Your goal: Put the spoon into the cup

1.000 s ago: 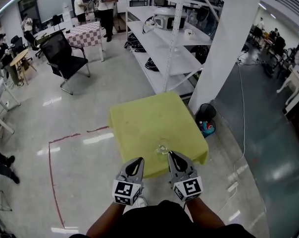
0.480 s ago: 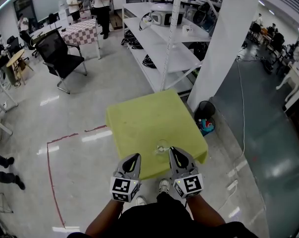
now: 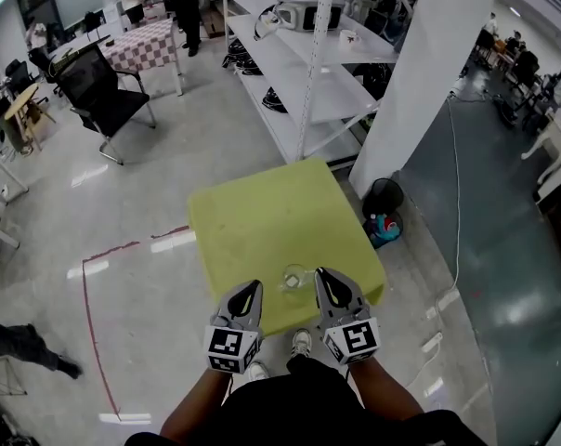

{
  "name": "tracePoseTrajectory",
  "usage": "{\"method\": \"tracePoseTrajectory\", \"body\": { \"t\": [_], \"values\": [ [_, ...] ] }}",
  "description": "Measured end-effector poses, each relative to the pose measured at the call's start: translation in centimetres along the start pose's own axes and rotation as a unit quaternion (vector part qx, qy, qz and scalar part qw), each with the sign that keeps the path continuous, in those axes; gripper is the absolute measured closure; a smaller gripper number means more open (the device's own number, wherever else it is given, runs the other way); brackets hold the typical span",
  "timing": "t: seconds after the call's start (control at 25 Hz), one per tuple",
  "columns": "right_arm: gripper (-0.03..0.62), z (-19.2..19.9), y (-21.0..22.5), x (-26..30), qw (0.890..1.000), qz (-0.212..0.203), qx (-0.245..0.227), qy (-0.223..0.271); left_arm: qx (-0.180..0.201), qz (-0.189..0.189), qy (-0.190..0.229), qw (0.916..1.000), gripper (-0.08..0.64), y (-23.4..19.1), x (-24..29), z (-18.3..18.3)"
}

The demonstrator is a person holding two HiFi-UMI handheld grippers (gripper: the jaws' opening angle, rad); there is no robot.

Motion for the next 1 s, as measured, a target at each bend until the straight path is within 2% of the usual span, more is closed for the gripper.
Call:
{"method": "tracePoseTrajectory", "body": {
  "t": [0.4,0.64,1.0],
  "values": [
    [0.58,2.6,4.8,1.9,0.999,-0.002,0.029,-0.038,-0.017,-0.004,-0.031,0.9994,0.555,1.0,4.3,1.6],
    [0.58,5.4,5.7,3.0,0.996,-0.019,0.048,-0.078,-0.018,-0.006,-0.055,0.9983,0.555,1.5,5.7,3.1],
    [0.58,9.5,7.8,3.8,0.988,-0.024,0.084,-0.131,-0.036,-0.02,-0.091,0.995,0.555,1.9,7.0,4.3]
  ]
}}
Point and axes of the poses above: the fingertips, and each gripper's own axes: x forward along the fingers, y to its right, z out of its underside, the point moved 9 cm from there along -x, backward along the fingers, and after that the axes turned 14 degrees about x, right-handed, at the moved point
